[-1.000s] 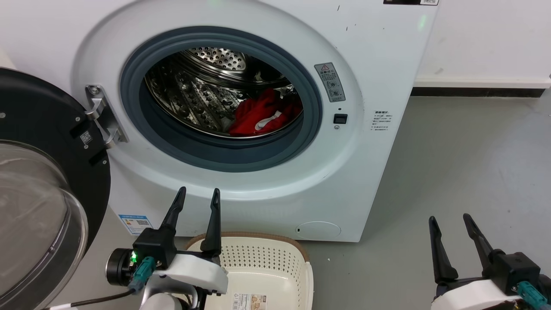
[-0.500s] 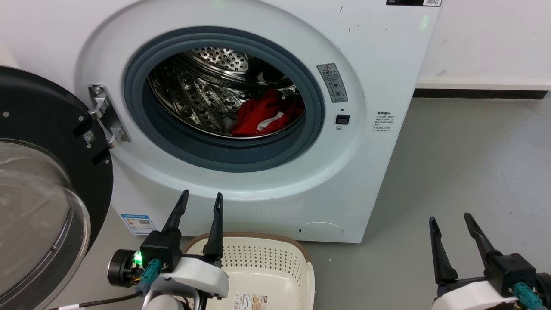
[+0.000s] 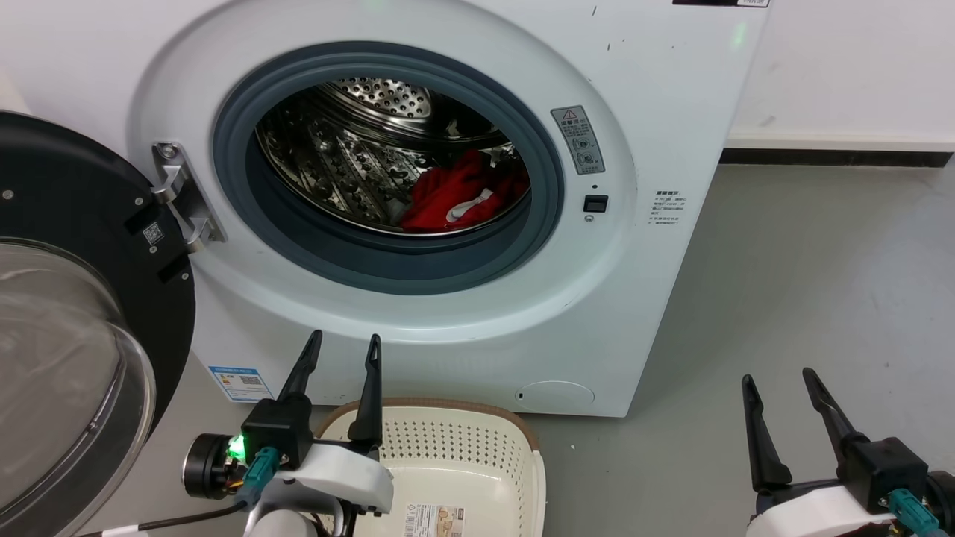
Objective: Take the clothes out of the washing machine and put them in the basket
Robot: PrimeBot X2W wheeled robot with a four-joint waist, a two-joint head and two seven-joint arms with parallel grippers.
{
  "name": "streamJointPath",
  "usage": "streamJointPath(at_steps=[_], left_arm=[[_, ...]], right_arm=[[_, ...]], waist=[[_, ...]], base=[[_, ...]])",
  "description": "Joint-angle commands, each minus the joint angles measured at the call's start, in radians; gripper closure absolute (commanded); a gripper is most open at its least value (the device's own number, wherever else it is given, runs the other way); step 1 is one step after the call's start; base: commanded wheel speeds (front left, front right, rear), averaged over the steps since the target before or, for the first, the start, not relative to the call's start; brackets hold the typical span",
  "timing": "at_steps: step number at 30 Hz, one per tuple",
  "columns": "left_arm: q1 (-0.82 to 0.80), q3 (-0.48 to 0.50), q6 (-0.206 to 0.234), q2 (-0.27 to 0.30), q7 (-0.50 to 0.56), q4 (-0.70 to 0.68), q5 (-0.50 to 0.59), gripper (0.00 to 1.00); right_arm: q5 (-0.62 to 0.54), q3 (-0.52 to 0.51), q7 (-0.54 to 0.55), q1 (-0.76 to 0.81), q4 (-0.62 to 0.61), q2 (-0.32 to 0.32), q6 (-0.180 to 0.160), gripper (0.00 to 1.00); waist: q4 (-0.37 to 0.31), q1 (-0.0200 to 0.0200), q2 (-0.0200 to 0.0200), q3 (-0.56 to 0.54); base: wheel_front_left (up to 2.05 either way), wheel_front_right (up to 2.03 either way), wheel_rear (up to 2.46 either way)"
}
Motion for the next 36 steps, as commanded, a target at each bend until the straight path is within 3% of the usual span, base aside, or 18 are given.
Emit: streamJointPath(at_steps=[1, 8, 18, 36], left_arm=[[-0.020, 0.007, 0.005, 0.001, -0.003, 0.005, 0.006, 0.00], [-0.104, 0.034, 0.015, 0.002, -0.003, 0.052, 0.006, 0.00], [-0.324, 0.081, 0.023, 0.028, -0.003, 0.220, -0.015, 0.00], [-0.839, 0.156, -0.001, 0.213, 0.085, 0.569, -0.053, 0.00]], right_arm=[[0.000, 0.007, 0.002, 0.004, -0.009, 0.000, -0.001, 0.00], [-0.011, 0.035, 0.007, -0.037, -0.048, 0.001, -0.001, 0.00], [-0.005, 0.073, 0.004, -0.110, -0.098, 0.001, -0.001, 0.00], [0.069, 0.134, -0.039, -0.256, -0.074, 0.001, -0.001, 0.00]], waist=[[-0.006, 0.0000, 0.0000, 0.006], [-0.049, 0.0000, 0.0000, 0.079], [-0.133, 0.0000, 0.0000, 0.253], [-0.312, 0.0000, 0.0000, 0.547]], base=[[0.00, 0.00, 0.00], [0.00, 0.00, 0.00], [0.00, 0.00, 0.00], [0.00, 0.00, 0.00]])
